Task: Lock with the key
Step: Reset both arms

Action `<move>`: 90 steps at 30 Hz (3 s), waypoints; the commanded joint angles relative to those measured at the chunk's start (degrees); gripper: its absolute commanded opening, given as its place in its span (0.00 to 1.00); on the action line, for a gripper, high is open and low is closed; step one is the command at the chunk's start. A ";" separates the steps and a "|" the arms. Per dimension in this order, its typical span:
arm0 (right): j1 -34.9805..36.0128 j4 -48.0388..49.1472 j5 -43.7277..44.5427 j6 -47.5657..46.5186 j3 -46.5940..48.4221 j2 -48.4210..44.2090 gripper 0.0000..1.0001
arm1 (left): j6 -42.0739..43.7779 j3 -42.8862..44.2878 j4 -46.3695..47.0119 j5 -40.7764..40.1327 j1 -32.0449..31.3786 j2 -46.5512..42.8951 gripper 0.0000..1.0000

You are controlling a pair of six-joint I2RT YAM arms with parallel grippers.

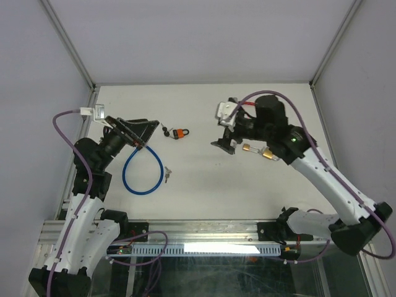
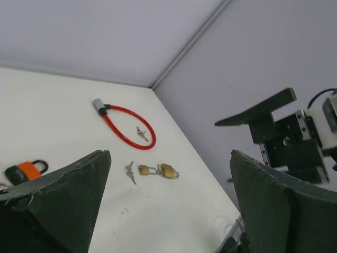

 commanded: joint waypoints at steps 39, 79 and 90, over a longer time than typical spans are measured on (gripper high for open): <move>-14.21 -6.24 16.59 29.48 18.96 -22.87 0.99 | 19.85 34.03 -18.34 12.42 0.42 -3.32 0.99; -14.56 -5.71 17.20 27.48 17.50 -23.10 0.99 | 21.58 31.65 -18.87 12.59 0.44 -3.94 0.99; -14.53 -5.75 17.44 27.14 17.56 -23.02 0.99 | 21.75 31.56 -18.87 12.68 0.37 -3.85 0.99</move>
